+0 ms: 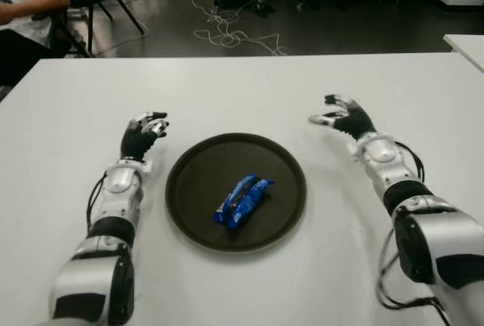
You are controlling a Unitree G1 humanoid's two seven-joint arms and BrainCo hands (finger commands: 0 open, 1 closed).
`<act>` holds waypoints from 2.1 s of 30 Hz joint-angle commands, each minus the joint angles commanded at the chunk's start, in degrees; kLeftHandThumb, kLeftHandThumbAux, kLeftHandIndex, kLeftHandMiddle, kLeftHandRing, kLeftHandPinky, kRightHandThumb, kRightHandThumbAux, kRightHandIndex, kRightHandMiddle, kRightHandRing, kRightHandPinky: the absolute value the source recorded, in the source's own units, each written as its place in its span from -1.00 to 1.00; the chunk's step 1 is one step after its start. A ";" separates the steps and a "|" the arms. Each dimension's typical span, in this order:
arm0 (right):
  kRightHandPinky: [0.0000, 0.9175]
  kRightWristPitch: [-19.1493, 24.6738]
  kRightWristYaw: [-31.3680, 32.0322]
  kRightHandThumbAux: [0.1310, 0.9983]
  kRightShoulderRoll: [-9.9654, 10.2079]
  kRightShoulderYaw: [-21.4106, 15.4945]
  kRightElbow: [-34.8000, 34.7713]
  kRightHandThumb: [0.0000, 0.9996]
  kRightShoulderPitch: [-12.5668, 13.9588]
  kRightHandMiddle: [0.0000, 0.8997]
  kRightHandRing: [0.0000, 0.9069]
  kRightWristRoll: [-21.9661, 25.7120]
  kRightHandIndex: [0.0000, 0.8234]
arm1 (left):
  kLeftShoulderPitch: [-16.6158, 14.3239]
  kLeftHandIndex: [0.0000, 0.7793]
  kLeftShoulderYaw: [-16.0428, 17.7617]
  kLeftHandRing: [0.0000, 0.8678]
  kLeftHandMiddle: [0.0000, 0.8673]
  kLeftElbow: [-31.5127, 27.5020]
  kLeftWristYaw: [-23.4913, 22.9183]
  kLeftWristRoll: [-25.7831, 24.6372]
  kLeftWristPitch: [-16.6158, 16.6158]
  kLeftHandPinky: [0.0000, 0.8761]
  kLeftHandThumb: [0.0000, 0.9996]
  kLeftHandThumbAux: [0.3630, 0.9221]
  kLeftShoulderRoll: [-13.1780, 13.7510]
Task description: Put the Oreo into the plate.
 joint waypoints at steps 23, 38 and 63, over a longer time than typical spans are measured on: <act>-0.18 12.38 5.69 0.48 2.46 -7.78 -0.70 -1.00 -2.02 -0.37 -0.28 7.93 -0.52 | -0.83 0.02 0.41 -0.36 -0.37 1.87 -0.34 0.26 0.15 -0.33 0.35 0.29 0.52; -0.19 12.38 5.78 0.54 2.90 -7.94 -1.00 -1.00 -1.94 -0.38 -0.29 7.38 -0.57 | -0.78 0.02 0.87 -0.36 -0.36 1.73 -1.29 -0.12 -0.04 -0.30 0.35 0.29 0.54; -0.05 10.82 4.77 0.55 3.06 -4.99 -1.09 -1.00 -1.63 -0.28 -0.15 5.23 -0.52 | -0.67 0.02 0.72 -0.36 -0.36 1.77 -0.89 0.43 -0.31 -0.31 0.35 0.29 0.38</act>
